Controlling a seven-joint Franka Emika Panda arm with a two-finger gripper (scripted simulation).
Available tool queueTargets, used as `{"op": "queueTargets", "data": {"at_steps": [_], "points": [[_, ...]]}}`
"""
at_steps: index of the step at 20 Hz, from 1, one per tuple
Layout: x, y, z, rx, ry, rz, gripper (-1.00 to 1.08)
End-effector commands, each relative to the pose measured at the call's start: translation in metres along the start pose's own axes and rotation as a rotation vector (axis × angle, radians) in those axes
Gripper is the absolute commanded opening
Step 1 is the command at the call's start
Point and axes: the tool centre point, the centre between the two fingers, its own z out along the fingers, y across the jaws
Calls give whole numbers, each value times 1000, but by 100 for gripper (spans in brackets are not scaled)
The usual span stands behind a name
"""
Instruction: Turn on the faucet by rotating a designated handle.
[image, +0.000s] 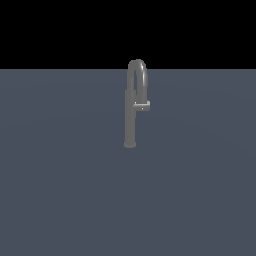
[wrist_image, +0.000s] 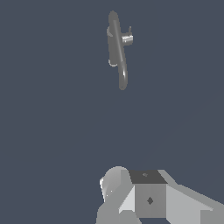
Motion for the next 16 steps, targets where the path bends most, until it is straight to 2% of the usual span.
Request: {"op": "queueTargets", "data": {"at_steps": [1,9,16], "points": [[0,0,0,0,0,0,-100],[8,-2,0,18,-22,19,-100],[30,-5,2,65,-79,69,-100]]}}
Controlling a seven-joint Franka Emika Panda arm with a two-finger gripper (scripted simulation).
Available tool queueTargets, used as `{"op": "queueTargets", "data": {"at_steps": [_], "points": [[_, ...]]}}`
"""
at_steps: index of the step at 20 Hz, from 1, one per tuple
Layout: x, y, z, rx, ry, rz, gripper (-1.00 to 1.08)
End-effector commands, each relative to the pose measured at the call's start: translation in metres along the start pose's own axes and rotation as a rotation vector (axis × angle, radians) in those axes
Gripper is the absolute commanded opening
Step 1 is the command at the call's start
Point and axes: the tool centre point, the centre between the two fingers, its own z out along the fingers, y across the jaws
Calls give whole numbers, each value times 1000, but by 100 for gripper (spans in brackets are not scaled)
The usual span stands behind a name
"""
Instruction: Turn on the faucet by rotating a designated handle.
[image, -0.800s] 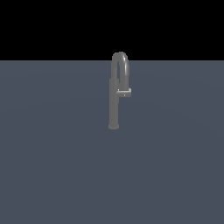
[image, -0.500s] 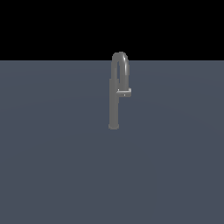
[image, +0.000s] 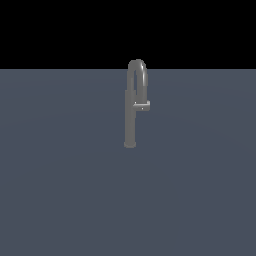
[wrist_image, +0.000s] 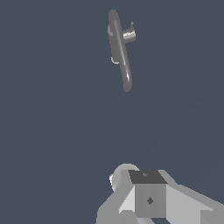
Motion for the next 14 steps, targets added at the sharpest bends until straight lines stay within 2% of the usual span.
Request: {"op": "queueTargets", "data": {"at_steps": [1,14], "points": [[10,-2,1,21,-26,22,-100],[80,-8,11,175,-212,185,-100]]}}
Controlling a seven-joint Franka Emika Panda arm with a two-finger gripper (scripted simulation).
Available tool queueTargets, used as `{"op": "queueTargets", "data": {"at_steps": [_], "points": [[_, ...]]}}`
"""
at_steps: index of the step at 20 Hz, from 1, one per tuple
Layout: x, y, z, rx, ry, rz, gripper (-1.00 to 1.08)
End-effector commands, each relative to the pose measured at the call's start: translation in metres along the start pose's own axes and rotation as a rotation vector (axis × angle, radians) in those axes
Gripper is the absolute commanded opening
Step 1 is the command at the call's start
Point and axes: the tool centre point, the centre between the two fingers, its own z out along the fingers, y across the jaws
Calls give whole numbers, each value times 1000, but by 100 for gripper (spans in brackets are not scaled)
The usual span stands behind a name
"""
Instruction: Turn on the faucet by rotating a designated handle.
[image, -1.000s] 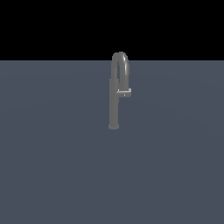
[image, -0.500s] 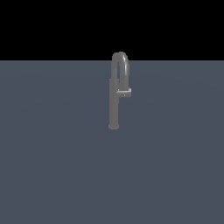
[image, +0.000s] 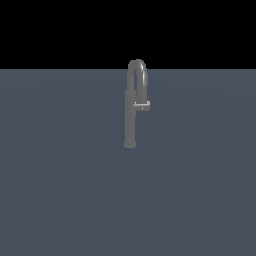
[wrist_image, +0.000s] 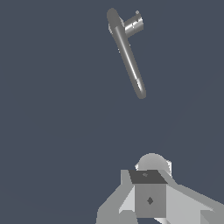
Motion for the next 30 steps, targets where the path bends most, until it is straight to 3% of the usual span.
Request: {"op": "queueTargets", "data": {"at_steps": [1,30], "points": [[15,-3,1,32,-38,34,-100],[189,-1,53,441,-525,449,-100]]}}
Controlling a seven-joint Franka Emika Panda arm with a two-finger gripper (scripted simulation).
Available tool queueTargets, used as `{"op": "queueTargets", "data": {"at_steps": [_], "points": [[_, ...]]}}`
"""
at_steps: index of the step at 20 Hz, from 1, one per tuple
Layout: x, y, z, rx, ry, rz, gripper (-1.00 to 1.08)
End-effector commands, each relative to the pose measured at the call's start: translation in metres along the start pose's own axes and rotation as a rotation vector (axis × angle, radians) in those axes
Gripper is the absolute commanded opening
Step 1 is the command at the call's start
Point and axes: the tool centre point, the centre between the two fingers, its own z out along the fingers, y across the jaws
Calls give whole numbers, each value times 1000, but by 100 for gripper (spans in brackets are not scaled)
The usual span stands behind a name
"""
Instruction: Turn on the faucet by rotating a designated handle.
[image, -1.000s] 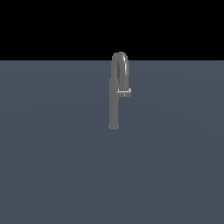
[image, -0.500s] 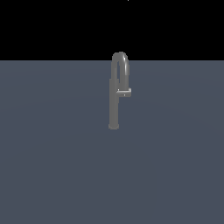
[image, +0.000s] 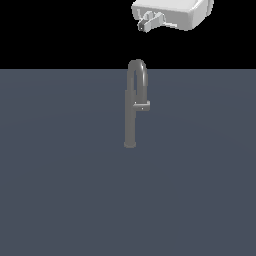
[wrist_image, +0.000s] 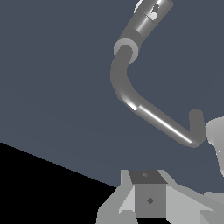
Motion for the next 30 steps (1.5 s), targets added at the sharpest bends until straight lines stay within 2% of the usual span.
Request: {"op": "queueTargets", "data": {"at_steps": [1,14,19,25,30], "points": [[18,-3,0,41,-49,40,-100],[119,-7,20,278,-329,280,-100],[151,-5,33,357,-420,360,-100],[175,-3,47,420,-493,425,-100],[182,-2,52,440,-516,446,-100]]}}
